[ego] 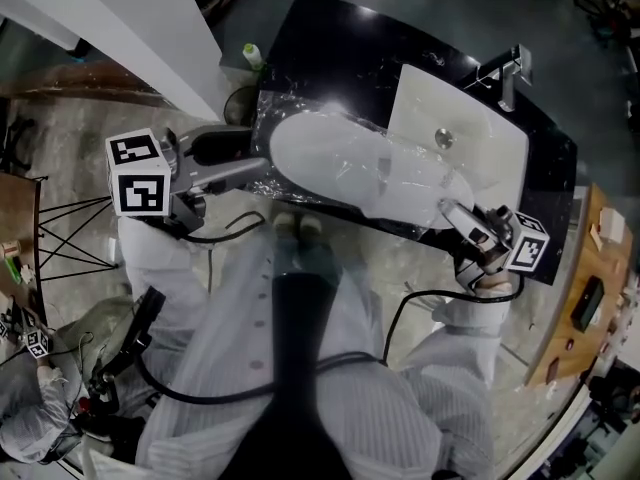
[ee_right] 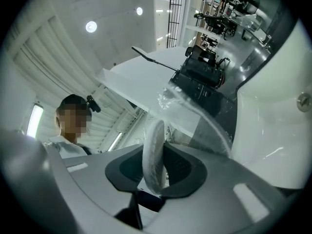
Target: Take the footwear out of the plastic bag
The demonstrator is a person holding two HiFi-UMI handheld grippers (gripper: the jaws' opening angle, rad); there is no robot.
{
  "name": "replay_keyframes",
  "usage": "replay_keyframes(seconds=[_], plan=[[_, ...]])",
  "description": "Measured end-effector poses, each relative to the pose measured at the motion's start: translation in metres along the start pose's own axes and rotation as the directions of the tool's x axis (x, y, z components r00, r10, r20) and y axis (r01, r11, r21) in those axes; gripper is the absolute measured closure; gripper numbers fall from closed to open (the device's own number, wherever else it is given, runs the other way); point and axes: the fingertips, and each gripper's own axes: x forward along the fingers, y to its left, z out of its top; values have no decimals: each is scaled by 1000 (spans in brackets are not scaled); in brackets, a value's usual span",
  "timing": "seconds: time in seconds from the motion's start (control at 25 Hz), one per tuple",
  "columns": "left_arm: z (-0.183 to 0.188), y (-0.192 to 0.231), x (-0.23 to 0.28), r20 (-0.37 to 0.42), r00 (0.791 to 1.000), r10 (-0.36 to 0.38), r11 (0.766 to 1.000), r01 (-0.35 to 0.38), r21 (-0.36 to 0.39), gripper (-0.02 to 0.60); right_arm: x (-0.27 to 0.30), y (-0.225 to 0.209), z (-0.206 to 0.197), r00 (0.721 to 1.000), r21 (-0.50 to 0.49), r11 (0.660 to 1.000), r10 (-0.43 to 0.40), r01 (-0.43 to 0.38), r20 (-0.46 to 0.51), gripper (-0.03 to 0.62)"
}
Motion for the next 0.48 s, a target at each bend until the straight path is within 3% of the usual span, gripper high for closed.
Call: replay_keyframes(seconds=[0.08,0.16,0.48], plan=[[0,1,2,-6,1000,23,1000,-22,18,509,2,1,-2,1000,-4,1000,-2,2,-10,493],[1,4,2,-6,999,51,998,-51,30,579,1,0,-4,1000,-7,1000,-15,15,-18,485],[10,-1,-11,26,998,53,997,-54,56,581,-5,-7,-20,997,16,999,-32,33,-71,477]])
